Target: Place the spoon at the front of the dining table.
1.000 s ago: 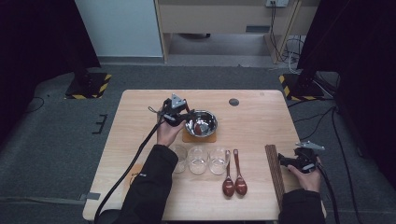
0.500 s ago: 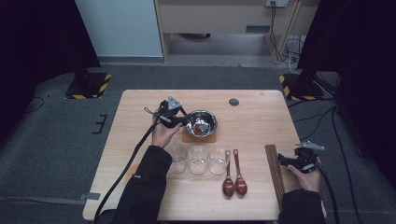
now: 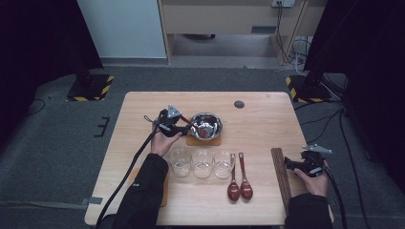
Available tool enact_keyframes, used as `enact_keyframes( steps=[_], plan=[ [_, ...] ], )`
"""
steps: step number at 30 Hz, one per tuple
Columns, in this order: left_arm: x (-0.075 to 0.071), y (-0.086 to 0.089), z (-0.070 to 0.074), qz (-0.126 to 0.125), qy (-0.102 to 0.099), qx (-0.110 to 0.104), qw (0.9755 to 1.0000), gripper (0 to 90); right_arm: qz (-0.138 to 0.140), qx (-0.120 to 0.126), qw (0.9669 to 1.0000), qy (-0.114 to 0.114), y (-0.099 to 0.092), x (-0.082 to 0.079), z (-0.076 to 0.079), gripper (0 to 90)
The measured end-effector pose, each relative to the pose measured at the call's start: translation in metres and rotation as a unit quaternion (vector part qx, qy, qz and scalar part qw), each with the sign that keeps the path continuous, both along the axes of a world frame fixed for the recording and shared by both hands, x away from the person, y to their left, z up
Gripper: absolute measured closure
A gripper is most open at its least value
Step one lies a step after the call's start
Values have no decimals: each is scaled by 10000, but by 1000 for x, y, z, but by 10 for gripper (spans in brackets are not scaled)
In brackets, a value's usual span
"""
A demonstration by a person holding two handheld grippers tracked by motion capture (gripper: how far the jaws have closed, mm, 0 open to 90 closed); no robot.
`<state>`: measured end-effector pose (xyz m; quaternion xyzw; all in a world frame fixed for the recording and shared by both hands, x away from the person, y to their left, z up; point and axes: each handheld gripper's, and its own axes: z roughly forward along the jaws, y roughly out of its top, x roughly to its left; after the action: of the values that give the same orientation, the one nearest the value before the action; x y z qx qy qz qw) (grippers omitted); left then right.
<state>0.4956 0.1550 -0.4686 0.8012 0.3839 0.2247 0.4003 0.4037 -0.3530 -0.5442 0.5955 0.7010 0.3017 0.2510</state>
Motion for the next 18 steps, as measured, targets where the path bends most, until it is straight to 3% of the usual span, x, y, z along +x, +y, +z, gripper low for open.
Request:
enact_keyframes(
  steps=[18],
  plan=[
    [-13,10,-11,-165,309,-56,9994,267,-3,2,10000,1,0,0,0,45]
  ],
)
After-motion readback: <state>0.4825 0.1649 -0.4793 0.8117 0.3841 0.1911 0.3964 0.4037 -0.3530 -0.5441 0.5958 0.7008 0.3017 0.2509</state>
